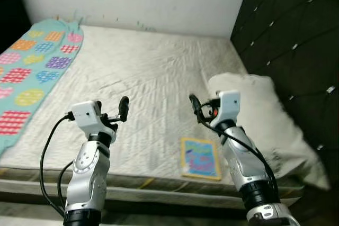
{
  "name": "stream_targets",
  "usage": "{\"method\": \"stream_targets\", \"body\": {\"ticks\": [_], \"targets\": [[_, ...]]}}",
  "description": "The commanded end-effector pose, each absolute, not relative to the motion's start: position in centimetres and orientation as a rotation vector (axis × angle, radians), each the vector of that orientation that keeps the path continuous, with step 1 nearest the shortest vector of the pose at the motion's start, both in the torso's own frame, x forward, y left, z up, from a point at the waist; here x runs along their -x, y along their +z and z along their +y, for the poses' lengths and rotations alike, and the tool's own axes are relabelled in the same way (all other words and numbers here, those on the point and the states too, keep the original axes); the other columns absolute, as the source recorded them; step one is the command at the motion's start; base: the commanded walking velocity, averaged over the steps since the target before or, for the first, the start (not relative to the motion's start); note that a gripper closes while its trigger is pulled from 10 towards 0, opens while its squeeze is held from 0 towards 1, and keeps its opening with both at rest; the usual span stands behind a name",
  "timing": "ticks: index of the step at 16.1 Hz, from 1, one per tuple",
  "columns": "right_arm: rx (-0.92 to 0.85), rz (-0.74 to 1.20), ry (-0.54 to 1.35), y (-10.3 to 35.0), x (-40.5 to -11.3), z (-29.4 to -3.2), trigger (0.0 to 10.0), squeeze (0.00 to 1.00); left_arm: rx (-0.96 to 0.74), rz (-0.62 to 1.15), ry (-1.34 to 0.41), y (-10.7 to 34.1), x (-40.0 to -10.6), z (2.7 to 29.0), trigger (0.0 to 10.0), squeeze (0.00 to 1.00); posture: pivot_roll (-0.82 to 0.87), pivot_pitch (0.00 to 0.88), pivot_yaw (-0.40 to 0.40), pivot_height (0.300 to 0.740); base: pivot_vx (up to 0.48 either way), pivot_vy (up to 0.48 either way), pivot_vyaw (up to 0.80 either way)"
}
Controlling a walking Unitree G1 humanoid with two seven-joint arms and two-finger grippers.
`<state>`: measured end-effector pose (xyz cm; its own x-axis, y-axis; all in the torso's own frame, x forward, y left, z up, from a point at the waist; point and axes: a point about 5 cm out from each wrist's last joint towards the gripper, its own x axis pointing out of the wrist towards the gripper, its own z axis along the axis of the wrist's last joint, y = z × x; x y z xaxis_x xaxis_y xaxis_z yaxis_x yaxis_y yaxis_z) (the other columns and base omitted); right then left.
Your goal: Clean up the room
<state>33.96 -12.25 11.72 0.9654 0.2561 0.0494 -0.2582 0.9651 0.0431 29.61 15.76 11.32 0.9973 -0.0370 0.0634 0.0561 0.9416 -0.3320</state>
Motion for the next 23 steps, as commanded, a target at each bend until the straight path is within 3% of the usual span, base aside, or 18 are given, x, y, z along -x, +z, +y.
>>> {"method": "stream_targets", "body": {"ticks": [1, 3, 8, 23], "targets": [[-0.041, -0.042, 0.235, 11.66, -33.9, -13.18, 10.0, 0.0, 0.344, -0.048, -0.065, 11.34, -29.72, 15.1, 10.0, 0.0, -0.04, 0.0, -0.031, 0.74, 0.0, 0.48, 0.0], [-0.038, -0.041, 0.238, 11.62, -33.89, -13.13, 10.0, 0.0, 0.341, -0.054, -0.063, 11.38, -29.71, 15.13, 10.0, 0.0, -0.04, 0.0, -0.032, 0.74, 0.0, 0.48, 0.0], [-0.032, -0.041, 0.244, 11.62, -33.88, -13.09, 10.0, 0.0, 0.354, -0.086, -0.082, 11.73, -29.58, 15.21, 10.0, 0.0, -0.04, 0.0, -0.033, 0.74, 0.0, 0.0, 0.0], [-0.022, -0.048, 0.24, 11.76, -33.93, -13.23, 10.0, 0.0, 0.35, -0.091, -0.096, 11.82, -29.57, 15.07, 10.0, 0.0, -0.04, 0.0, -0.032, 0.74, 0.367, 0.0, 0.0]]}}
